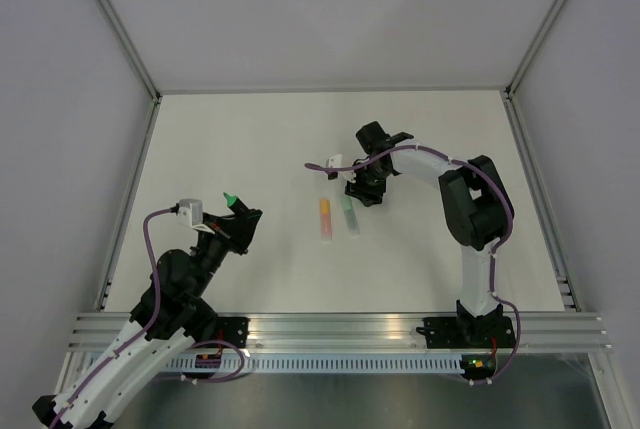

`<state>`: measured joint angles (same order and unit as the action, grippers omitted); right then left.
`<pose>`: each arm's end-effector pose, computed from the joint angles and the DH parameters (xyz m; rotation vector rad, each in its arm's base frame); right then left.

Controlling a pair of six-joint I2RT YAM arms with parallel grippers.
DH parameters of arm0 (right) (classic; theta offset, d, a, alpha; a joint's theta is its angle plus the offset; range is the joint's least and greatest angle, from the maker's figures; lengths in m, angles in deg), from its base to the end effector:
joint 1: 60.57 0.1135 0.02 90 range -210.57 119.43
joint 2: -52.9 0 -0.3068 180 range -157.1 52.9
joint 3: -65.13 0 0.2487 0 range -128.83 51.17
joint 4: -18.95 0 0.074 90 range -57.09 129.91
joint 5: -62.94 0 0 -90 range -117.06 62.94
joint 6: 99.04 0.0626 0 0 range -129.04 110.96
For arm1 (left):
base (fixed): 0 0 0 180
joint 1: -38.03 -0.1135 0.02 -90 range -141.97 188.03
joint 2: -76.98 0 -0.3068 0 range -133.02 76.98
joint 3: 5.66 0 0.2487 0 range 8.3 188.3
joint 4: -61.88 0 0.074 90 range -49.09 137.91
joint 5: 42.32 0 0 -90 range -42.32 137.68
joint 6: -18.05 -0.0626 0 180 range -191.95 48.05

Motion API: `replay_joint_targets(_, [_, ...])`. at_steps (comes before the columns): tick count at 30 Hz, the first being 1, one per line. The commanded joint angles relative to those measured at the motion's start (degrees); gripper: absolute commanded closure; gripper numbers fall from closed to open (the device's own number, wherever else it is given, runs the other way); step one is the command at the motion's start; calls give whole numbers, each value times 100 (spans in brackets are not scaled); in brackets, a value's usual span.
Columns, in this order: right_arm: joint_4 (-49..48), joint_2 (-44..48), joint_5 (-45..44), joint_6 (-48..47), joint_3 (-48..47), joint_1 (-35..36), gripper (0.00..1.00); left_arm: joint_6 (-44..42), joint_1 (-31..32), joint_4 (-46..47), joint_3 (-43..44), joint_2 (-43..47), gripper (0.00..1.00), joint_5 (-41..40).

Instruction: Insert the pens into the pen caps

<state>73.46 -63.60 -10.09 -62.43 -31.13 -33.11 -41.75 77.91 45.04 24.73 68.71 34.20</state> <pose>0.3691 0.2124 0.1729 -1.8580 2.0950 0.3229 0.0716 -0.0408 0.2637 -0.0682 1.5337 -0.8113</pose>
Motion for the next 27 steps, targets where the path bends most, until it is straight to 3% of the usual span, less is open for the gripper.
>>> replay_joint_targets(1, [102, -443, -54, -172, 65, -22, 47, 109, 2, 191, -43, -60, 98, 12])
replay_joint_targets(22, [31, -627, -62, -111, -67, -13, 47, 118, 3, 217, -52, -78, 98, 38])
replay_joint_targets(27, [189, -689, -97, -119, -111, -4, 55, 127, 2, 208, -52, -78, 98, 38])
